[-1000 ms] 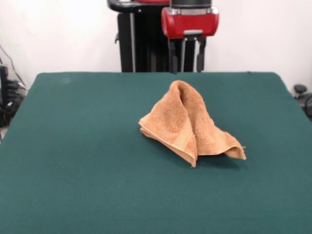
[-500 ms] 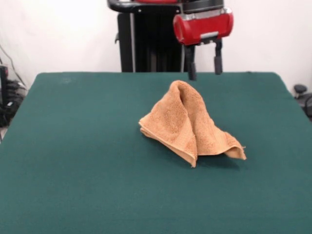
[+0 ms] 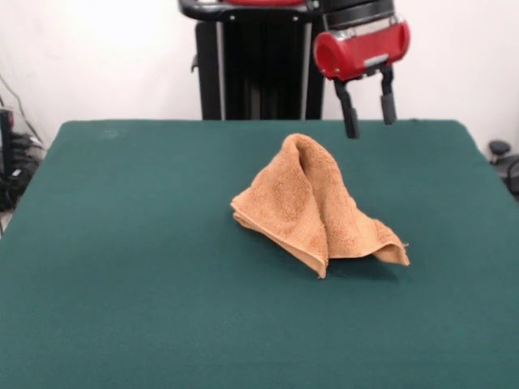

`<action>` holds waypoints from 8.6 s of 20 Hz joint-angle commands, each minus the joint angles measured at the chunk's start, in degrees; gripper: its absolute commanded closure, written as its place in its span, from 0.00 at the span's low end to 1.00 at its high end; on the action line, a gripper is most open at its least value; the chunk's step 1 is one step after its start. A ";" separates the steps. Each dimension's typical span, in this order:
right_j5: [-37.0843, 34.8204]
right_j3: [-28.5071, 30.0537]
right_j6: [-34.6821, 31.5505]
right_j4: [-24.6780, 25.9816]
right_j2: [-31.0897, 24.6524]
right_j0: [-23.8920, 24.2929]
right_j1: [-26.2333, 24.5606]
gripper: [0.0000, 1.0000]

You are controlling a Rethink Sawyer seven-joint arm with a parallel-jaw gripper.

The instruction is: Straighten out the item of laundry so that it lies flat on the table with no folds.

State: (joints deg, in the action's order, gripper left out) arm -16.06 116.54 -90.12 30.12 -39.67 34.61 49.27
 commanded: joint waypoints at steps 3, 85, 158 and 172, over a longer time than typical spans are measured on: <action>-10.10 3.05 17.74 3.49 -17.15 5.82 -2.77 0.00; -30.28 -26.93 27.34 14.73 -14.34 8.29 -33.94 0.00; -27.76 -23.68 26.74 18.49 -14.38 9.55 -38.19 0.00; -20.70 -22.99 22.97 20.78 -16.73 10.70 -38.03 0.00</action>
State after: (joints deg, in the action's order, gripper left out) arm -40.84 91.76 -78.94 47.57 -56.66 45.82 11.49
